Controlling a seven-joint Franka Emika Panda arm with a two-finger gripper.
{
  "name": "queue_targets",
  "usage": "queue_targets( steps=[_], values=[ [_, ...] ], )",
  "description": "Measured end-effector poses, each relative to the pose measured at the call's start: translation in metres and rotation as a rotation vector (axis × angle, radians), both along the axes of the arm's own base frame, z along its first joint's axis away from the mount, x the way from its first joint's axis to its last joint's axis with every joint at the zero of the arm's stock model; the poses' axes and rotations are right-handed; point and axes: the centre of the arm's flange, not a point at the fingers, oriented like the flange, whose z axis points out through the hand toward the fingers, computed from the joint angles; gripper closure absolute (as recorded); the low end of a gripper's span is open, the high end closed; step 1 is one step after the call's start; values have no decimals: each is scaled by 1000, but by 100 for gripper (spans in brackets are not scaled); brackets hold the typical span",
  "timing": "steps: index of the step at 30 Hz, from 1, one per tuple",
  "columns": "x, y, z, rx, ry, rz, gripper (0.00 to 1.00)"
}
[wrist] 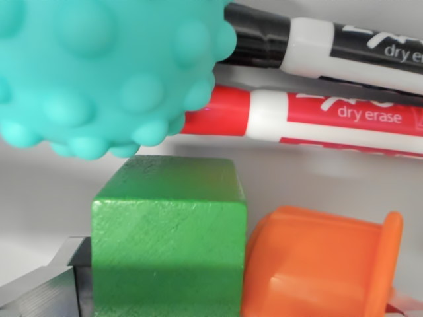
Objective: Pick an object from the bin
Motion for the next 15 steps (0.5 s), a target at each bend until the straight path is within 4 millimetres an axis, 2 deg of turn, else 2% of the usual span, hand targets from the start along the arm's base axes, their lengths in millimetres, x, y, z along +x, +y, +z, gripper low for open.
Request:
queue_targets(
  steps=[15],
  values=[
    [-1,2,51,-2,1,2,100]
  ],
)
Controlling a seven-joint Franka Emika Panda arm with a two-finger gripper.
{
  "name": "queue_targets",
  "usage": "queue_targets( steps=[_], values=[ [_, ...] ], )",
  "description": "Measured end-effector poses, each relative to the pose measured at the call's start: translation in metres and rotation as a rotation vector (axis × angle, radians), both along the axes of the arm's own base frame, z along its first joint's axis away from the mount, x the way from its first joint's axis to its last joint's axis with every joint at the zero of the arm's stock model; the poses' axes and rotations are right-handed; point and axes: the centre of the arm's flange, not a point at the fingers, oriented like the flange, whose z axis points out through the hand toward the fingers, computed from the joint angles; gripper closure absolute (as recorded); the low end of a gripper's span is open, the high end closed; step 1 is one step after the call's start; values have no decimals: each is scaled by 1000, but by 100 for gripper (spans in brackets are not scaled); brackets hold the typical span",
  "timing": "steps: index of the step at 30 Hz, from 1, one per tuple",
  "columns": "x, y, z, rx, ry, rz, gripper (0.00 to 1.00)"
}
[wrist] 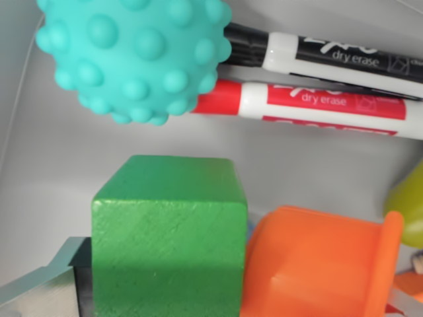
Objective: Pick an object from the bin
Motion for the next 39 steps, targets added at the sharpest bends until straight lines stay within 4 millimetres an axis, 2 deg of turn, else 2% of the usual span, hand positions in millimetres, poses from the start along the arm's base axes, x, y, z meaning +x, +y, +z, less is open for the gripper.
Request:
queue_targets(
  steps=[32,39],
  values=[
    [-3,2,136,0,6,2,100],
    [-3,3,158,-1,9,3,100]
  ],
)
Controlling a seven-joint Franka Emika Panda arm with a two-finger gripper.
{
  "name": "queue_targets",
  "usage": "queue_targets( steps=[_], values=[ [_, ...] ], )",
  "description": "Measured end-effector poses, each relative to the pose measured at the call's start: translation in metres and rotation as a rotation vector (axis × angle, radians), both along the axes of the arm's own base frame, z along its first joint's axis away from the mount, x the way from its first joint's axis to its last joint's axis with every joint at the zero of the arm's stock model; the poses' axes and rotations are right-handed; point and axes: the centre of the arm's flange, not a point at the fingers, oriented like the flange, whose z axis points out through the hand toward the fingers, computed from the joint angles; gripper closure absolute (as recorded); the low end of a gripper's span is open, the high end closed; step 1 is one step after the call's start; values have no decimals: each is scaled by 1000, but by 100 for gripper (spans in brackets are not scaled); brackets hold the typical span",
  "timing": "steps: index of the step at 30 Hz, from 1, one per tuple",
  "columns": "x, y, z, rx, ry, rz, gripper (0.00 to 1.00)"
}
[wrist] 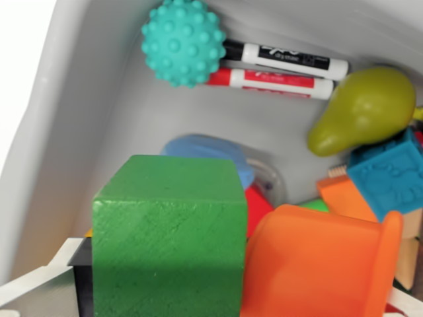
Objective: Pick an object from the bin
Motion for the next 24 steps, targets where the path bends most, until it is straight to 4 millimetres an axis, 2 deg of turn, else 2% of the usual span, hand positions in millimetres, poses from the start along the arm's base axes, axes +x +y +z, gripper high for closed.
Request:
queue_targets(
  steps=[11,24],
  values=[
    [0,1,33,0,0,1,100],
    [-1,1,52,-1,2,2,100]
  ],
)
